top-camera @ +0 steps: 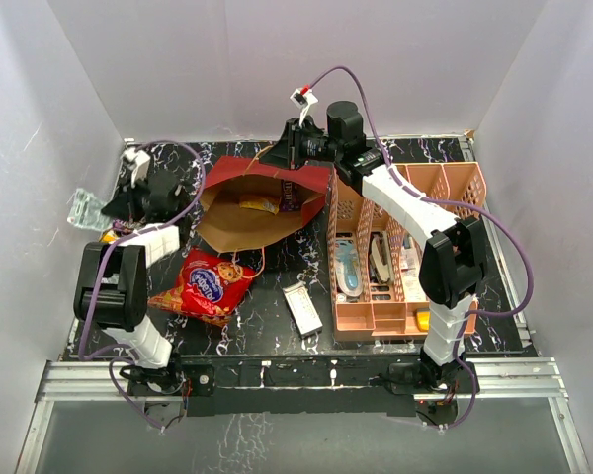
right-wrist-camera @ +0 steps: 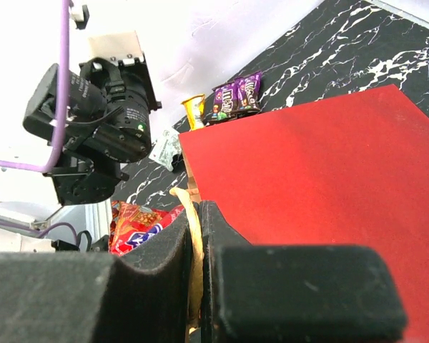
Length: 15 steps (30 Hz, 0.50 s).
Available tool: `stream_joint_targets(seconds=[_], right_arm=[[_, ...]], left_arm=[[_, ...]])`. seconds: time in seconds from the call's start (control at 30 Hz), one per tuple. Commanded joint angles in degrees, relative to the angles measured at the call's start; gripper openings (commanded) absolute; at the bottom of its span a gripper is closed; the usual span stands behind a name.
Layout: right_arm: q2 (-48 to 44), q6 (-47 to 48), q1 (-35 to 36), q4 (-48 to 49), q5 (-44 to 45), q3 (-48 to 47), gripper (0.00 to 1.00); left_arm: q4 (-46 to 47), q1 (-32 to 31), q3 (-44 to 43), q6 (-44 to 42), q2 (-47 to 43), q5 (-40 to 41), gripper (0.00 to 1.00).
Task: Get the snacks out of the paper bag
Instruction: Place the snack at the center of the board.
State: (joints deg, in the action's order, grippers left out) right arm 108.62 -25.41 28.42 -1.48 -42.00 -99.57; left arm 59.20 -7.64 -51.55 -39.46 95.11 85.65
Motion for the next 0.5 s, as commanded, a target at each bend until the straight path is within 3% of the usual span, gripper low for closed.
stream_joint_targets(seconds=[0.0,0.23,0.33,0.47], right_arm=[[-2.70,-0.37,-0.28,3.23,-0.89,-1.24,0.08],[-2.46,-0.68,-0.30,3.30,-1.14,-1.57,0.08],[-2.36,-0.87,-0.29,3.36,-1.42,-1.48,0.08],[-2.51,-0.87,-0.23,3.26,-1.28,-1.23,0.08]], left_arm=[[13.60,1.92,6.23,2.68,-3.41,10.32,0.00],[29.96,3.30,12.10,-3.59,-1.04,10.39,0.00],[43.06,3.65,13.81,-9.02,2.15,10.45,0.00],[43.67,4.46,14.97,-6.36,5.28,10.46,0.00]])
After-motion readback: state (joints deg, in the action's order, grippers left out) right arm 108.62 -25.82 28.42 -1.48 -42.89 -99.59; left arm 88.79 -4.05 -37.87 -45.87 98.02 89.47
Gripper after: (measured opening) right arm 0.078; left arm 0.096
